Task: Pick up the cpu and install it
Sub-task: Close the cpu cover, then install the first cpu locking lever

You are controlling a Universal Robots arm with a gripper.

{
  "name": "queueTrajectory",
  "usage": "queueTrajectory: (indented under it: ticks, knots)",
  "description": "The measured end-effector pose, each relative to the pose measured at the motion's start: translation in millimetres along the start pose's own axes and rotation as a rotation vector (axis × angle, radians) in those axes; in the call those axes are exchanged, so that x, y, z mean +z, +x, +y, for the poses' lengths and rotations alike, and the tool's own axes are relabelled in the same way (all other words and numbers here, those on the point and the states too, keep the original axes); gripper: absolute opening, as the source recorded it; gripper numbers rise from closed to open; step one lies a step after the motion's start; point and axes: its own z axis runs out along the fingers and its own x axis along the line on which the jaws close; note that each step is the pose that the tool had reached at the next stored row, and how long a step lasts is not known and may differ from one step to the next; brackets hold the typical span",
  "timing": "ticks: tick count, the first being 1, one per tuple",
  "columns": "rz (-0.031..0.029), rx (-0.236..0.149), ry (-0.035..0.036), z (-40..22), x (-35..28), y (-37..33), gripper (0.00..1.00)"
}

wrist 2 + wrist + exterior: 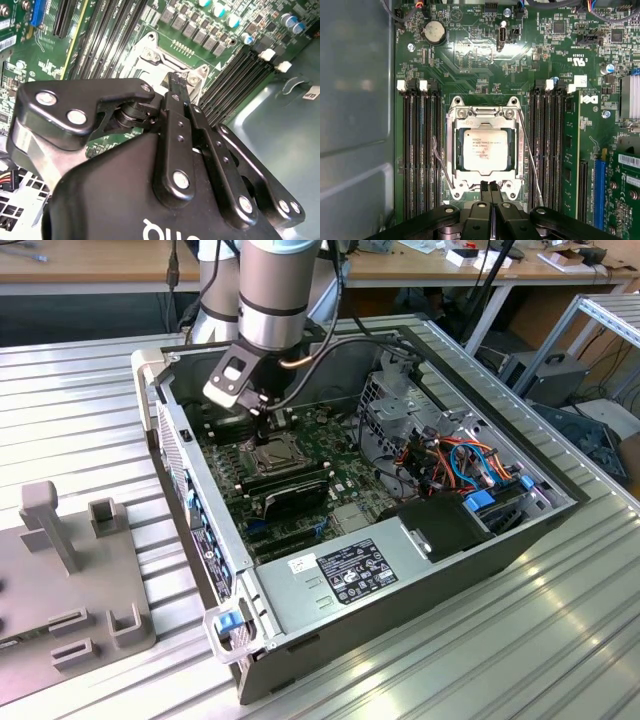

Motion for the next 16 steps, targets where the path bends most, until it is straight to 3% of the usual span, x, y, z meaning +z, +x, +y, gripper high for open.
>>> queueTrajectory:
  ticks: [4, 7, 10, 16]
  knots:
    - [0.0, 0.0, 0.0, 7.2, 0.2, 0.0, 0.11]
    - [0.0001, 0.0, -0.0001, 20.5, 0.9, 0.0, 0.11]
    - [0.0, 0.0, 0.0, 28.7, 1.2, -0.1, 0.11]
    - [0.0, 0.0, 0.0, 30.3, 1.2, -0.1, 0.11]
